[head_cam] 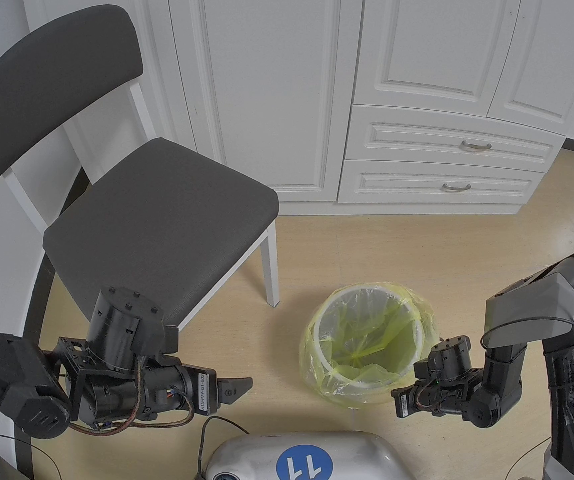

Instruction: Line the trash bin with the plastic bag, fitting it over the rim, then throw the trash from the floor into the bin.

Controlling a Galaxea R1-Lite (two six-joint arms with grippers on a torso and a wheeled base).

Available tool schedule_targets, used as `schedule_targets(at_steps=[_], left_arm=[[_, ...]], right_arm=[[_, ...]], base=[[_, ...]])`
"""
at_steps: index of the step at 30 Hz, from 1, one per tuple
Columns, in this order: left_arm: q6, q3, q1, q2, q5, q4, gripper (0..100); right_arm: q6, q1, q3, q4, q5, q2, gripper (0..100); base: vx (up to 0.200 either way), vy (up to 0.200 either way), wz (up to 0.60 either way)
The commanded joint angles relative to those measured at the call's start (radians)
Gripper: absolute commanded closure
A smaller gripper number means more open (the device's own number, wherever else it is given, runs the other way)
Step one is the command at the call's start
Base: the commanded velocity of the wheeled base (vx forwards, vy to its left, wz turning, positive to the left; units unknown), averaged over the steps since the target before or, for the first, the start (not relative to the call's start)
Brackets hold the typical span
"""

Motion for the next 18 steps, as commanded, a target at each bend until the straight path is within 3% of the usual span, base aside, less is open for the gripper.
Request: schedule_targets(at_steps=[1,6,16,18], left_arm=[[-0.017,-0.001,0.031,0.038,-0.014,-0.031,0],[-0.012,0.007,0.038,0.07,-0.022,-0.113,0],[-0.009,0.012,0.05,0.095,-0.025,-0.125,0],[-0.008,0.013,0.048,0.098,-0.025,-0.125,0]], right_arm=[[0.0,-0.013,-0.041,0.048,-0.005,-0.014,100],[0.001,-0.041,-0.086,0.112,-0.008,-0.017,100],[0.008,-0.081,-0.173,0.29,-0.014,-0.037,100],[0.006,-0.079,-0.182,0.312,-0.04,-0.039,100]], base=[[0.0,0.0,0.0],[0.0,0.0,0.0],[0.0,0.0,0.0],[0.0,0.0,0.0]])
